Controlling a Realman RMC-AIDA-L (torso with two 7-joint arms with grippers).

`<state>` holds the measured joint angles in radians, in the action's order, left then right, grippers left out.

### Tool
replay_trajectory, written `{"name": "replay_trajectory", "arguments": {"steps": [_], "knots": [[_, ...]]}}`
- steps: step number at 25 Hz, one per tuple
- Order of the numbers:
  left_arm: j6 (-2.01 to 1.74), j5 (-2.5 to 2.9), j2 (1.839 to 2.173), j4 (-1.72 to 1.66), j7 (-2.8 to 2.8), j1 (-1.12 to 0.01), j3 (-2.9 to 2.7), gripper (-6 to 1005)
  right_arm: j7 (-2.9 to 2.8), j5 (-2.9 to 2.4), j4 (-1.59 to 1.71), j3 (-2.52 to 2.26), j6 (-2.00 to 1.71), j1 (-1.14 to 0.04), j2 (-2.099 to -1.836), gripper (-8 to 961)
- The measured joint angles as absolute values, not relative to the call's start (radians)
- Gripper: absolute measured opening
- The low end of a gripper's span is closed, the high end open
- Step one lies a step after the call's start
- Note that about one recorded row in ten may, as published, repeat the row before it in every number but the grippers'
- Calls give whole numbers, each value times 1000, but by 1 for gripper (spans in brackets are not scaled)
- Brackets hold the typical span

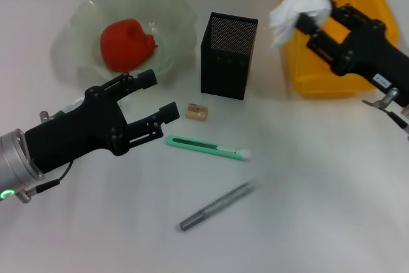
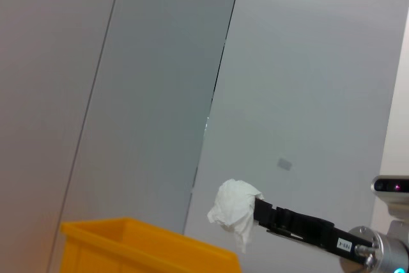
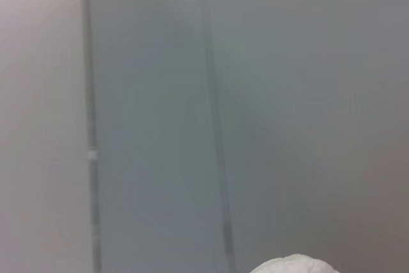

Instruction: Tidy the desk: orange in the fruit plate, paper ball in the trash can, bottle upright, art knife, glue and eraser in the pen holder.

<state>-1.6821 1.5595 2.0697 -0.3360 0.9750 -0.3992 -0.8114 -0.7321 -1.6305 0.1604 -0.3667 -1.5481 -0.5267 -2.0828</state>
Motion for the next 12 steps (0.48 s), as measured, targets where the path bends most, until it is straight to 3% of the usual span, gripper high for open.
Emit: {"name": "replay_trajectory", "arguments": {"steps": [12], "knots": [[-1626,1557,2072,-301,840,-400,-811,796,-721,-1607,150,-225,-1371,-501,-2087,603]]}}
